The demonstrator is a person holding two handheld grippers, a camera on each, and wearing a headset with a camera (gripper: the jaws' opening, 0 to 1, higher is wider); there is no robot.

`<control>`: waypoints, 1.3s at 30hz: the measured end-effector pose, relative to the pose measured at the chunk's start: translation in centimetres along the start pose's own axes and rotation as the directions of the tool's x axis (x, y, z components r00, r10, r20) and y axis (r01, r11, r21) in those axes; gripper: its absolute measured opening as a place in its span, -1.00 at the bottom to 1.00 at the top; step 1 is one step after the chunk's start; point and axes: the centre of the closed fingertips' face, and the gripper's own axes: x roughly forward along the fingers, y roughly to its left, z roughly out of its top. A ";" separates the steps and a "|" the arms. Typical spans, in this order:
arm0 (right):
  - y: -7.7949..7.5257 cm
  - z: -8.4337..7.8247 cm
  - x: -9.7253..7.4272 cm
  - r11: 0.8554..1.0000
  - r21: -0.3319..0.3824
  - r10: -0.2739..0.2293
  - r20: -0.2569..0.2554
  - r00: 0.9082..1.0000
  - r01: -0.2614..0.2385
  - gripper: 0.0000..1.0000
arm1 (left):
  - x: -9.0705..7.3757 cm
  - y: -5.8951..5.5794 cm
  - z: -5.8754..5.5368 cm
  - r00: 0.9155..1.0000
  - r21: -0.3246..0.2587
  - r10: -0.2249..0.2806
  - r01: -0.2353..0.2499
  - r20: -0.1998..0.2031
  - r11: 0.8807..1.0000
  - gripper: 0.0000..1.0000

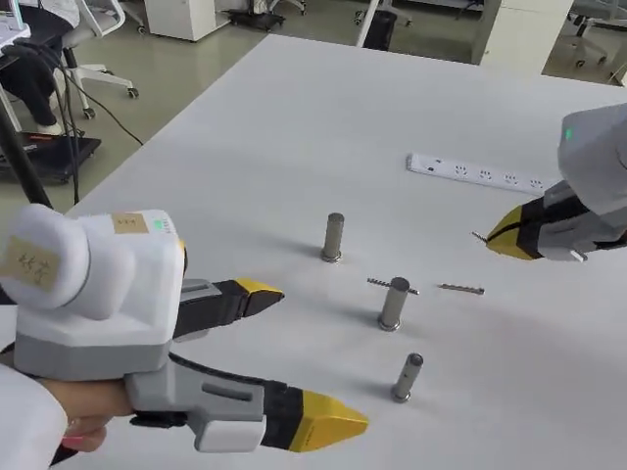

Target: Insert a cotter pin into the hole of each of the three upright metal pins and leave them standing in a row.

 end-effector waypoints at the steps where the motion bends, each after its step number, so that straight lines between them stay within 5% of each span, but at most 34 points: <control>1: 0.3 0.0 -0.3 1.000 0.014 -0.008 0.005 1.000 0.008 -1.00 | 0.3 -0.1 0.1 1.000 -0.003 -0.007 0.007 0.002 1.000 0.61; 7: 1.3 1.2 -2.5 0.997 0.016 -0.071 0.066 0.995 0.071 -1.00 | 2.0 -0.7 0.9 0.998 -0.016 -0.059 0.059 -0.001 0.998 0.48; 12: 2.4 2.6 -3.9 0.992 0.014 -0.126 0.112 0.986 0.126 -1.00 | 3.7 -0.8 2.7 0.995 -0.031 -0.084 0.085 0.046 0.996 0.31; 27: 5.1 4.2 -4.8 0.977 0.015 -0.210 0.185 0.960 0.211 -1.00 | 7.3 -2.7 7.0 0.982 -0.122 -0.137 0.153 0.134 0.981 -0.16; 32: 5.8 3.9 -4.5 0.968 0.042 -0.249 0.191 0.949 0.245 -1.00 | 8.1 -3.1 7.4 0.980 -0.127 -0.137 0.155 0.144 0.980 -0.26; 39: 7.2 3.5 -4.7 0.965 0.017 -0.261 0.170 0.950 0.262 -1.00 | 8.9 -3.8 7.5 0.973 -0.146 -0.174 0.196 0.149 0.970 -0.51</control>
